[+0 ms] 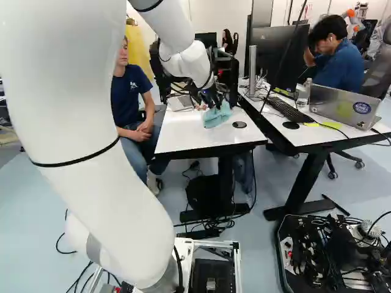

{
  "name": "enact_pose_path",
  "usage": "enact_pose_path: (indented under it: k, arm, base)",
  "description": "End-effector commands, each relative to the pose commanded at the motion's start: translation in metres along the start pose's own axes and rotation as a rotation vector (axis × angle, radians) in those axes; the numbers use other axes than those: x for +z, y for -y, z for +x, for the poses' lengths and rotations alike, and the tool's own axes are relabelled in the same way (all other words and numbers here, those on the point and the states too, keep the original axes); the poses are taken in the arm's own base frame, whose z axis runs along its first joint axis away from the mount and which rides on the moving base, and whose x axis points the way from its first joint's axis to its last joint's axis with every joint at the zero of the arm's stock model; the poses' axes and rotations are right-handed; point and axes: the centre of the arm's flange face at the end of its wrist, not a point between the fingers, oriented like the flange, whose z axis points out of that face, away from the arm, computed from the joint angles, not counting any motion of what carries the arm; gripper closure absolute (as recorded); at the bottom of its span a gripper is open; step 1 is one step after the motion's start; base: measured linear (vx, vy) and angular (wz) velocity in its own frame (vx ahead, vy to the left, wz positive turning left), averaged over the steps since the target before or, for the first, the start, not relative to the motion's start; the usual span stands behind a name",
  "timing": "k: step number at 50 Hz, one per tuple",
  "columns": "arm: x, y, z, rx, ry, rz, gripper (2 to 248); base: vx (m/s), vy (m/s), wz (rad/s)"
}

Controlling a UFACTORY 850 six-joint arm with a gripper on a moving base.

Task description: Clean the table with the green towel

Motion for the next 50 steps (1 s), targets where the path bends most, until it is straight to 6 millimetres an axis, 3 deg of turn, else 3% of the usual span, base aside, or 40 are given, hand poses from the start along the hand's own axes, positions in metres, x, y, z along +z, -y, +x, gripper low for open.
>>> enact_pose_path:
  k: [25, 37, 38, 42, 43, 47, 48, 50]
  arm:
    - [0.009, -0.039, 0.01, 0.055, -0.004, -0.046, 199]
    - [0.01, -0.045, 0.012, 0.062, -0.005, -0.051, 199]
    - [0.01, -0.045, 0.012, 0.062, -0.005, -0.051, 182]
    - [0.01, -0.045, 0.012, 0.062, -0.005, -0.051, 182]
    - [0.01, -0.045, 0.012, 0.062, -0.005, -0.051, 147]
    - [0.01, -0.045, 0.012, 0.062, -0.005, -0.051, 147]
    - [0.01, -0.045, 0.012, 0.062, -0.005, -0.051, 112]
    - [0.01, -0.045, 0.012, 0.062, -0.005, -0.051, 112]
  base:
    - [0.0, 0.0, 0.0]
    - [0.0, 0.0, 0.0]
    - [0.0, 0.0, 0.0]
    - [0.0, 0.0, 0.0]
    - [0.0, 0.0, 0.0]
    - [0.0, 0.0, 0.0]
    - [0.0, 0.0, 0.0]
    - [0.0, 0.0, 0.0]
